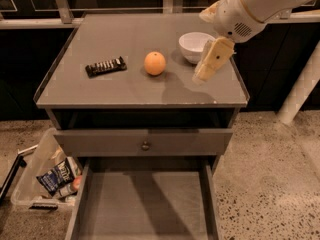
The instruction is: Place orange into middle drawer
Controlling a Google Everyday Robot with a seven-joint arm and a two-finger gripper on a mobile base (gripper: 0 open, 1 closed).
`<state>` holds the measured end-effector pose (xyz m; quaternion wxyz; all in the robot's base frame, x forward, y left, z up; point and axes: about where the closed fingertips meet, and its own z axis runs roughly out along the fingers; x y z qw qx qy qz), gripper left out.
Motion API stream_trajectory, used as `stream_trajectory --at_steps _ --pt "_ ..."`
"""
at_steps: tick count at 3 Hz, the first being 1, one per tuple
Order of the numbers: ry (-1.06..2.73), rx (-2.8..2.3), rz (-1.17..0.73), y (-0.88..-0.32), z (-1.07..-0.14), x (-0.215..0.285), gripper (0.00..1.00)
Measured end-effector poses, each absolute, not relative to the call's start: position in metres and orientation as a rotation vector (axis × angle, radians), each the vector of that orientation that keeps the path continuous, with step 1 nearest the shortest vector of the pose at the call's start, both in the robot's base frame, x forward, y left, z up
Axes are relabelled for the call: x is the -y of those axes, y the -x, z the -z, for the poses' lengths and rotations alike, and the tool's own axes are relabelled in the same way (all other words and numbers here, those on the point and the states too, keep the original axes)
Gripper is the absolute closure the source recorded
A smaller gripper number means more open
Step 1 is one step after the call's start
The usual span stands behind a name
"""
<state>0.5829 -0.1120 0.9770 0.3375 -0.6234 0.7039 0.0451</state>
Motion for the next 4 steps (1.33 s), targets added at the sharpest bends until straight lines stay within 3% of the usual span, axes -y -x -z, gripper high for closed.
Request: stream_trajectory --at_steps 2,4 --pt "1.597 -1.816 -0.209 -0.644 -0.924 0.063 0.00" --pt "1.555 -1.849 -0.252 -0.680 -0.893 0.045 0.00"
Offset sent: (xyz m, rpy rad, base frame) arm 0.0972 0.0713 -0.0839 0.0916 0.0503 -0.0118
